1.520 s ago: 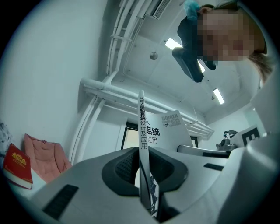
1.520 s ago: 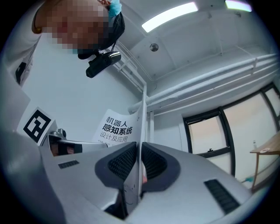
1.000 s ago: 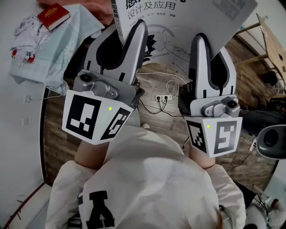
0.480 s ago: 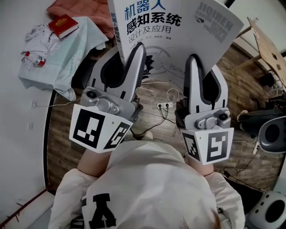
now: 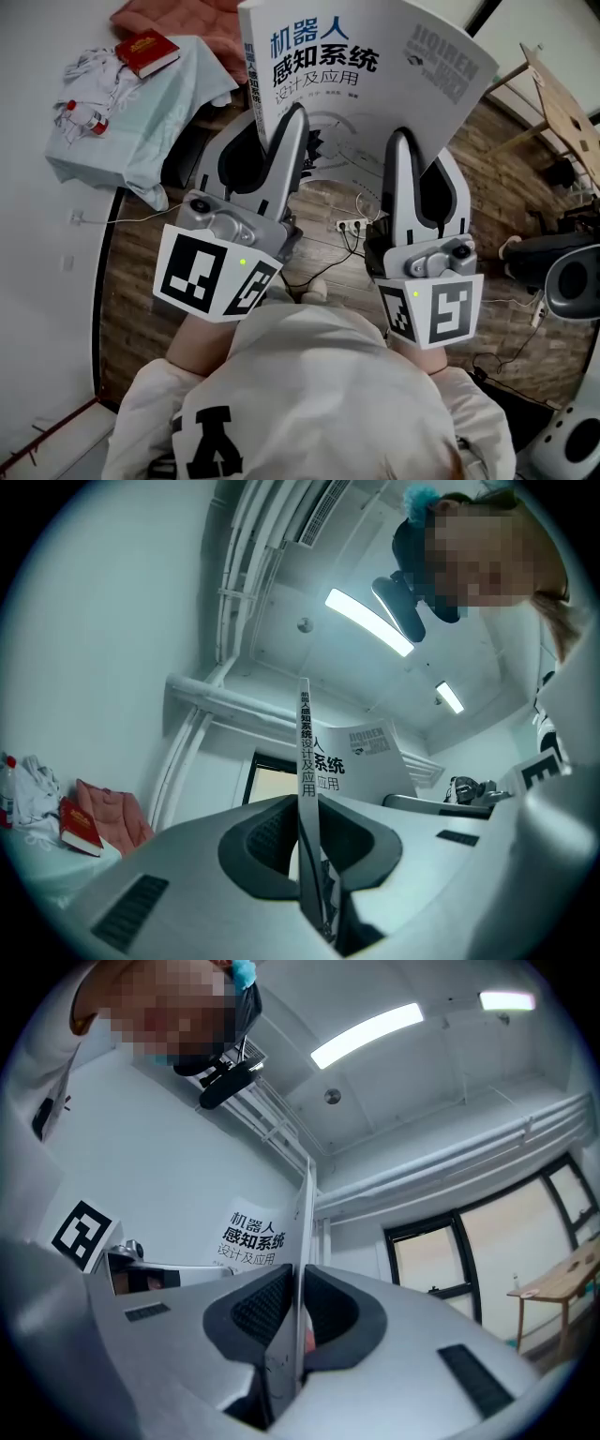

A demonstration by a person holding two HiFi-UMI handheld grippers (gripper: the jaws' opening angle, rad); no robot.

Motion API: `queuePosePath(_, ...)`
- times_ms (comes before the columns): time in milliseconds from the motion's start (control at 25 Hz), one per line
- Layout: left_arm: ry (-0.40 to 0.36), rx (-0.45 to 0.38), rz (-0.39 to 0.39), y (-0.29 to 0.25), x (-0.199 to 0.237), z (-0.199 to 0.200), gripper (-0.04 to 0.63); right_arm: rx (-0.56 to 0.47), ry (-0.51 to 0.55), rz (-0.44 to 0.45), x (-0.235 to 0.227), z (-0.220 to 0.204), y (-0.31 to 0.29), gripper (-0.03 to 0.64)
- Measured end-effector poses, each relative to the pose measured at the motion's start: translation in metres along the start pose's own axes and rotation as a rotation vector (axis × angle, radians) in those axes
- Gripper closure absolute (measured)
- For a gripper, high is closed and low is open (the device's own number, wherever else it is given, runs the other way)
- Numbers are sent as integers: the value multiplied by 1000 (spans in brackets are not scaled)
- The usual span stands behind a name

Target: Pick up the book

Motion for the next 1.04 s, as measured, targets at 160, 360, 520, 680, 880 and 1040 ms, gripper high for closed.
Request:
queuePosePath(160,4,-5,1,0,-1,1,548,-5,13,-6,0,1,0,557)
queuePosePath(360,2,-6,0,0,-1,0,548,-6,4,-11,-1,0,-1,557)
queuePosePath(520,7,-7,-1,0,0,-1,548,-8,7,-10,-1,-1,-2,557)
queuePosePath(680,8,-7,3,-1,0,-1,548,-8,4,-6,-2,-1,-2,557)
queuePosePath(880,15,-2,20,0,-2,-1,548,-3,2,10,-3,0,-1,557)
queuePosePath(1040,8,-11,27,3,-4,0,548,-10,4,18,-2,1,1,557)
Point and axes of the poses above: the fingertips, and each gripper's own axes: y backward along the fingers, x to its left, z out of its top, the point moved 4 cm from there along y, backward along the fingers, and after that the axes turned 11 degrees about x, right-handed, at the moved point
